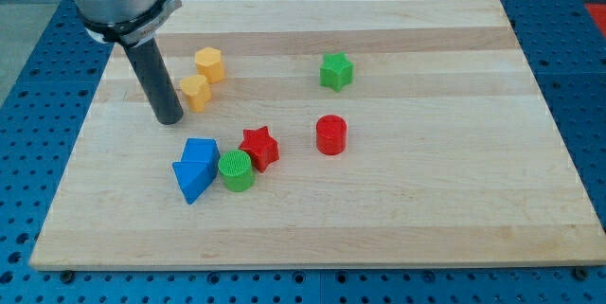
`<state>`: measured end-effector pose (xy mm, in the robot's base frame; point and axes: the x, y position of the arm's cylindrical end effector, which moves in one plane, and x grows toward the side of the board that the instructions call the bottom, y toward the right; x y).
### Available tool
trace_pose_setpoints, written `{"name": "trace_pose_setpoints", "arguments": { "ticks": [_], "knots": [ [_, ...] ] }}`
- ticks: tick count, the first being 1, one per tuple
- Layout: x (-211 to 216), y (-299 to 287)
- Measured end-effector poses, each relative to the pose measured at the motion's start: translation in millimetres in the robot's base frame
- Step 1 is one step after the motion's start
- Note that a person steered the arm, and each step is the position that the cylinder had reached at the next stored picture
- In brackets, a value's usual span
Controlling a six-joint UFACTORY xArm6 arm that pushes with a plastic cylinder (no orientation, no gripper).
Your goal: Push yellow heart above red star
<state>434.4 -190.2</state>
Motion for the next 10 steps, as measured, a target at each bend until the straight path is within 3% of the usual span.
{"name": "trace_pose_setpoints", "arguments": {
  "ticks": [3,7,10],
  "knots": [
    [-22,-16],
    [4,28],
    [2,-35]
  ]
}}
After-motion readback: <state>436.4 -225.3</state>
